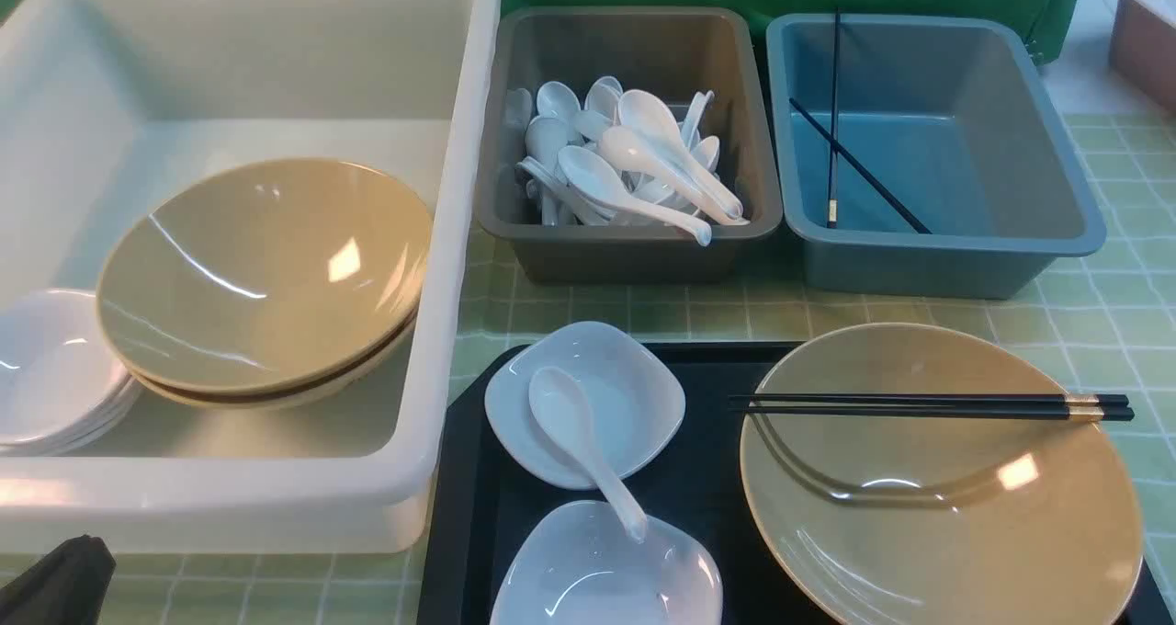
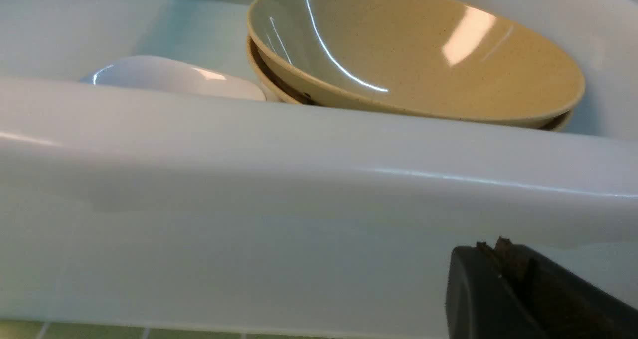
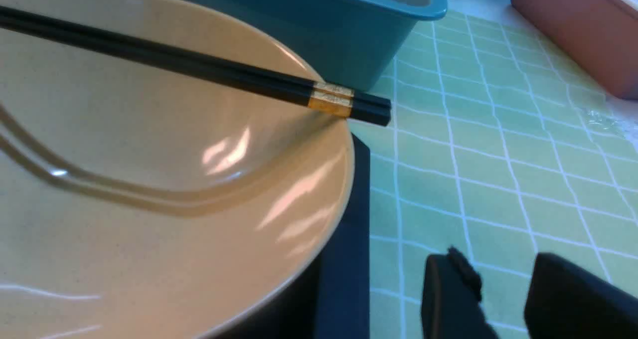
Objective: On green table put chopsticks spoon bowls plates into blue grey white boxes.
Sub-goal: 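Move the grippers toward the tableware on the black tray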
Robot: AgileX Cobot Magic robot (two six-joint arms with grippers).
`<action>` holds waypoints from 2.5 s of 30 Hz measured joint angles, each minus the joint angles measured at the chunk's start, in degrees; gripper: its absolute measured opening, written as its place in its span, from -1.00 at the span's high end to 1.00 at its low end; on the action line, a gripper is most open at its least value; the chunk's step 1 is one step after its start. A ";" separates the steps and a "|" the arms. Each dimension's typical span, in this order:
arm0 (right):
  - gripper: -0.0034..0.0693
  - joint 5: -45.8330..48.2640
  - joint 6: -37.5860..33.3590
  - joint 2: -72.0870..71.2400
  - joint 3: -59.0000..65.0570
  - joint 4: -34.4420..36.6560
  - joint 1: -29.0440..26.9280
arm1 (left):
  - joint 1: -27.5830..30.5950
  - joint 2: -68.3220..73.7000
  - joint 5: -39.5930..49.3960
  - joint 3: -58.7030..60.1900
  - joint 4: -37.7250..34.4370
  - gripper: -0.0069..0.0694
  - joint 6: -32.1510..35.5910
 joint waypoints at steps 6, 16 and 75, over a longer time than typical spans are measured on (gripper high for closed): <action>0.25 0.00 0.00 0.00 0.00 0.00 0.00 | 0.00 0.00 0.00 0.00 0.00 0.82 0.00; 0.25 0.00 0.00 0.00 0.00 0.00 0.00 | 0.00 0.00 0.00 0.00 0.00 0.82 0.00; 0.25 -23.04 20.90 0.00 0.98 1.59 0.00 | 0.00 0.00 -16.86 0.07 -0.06 0.82 0.06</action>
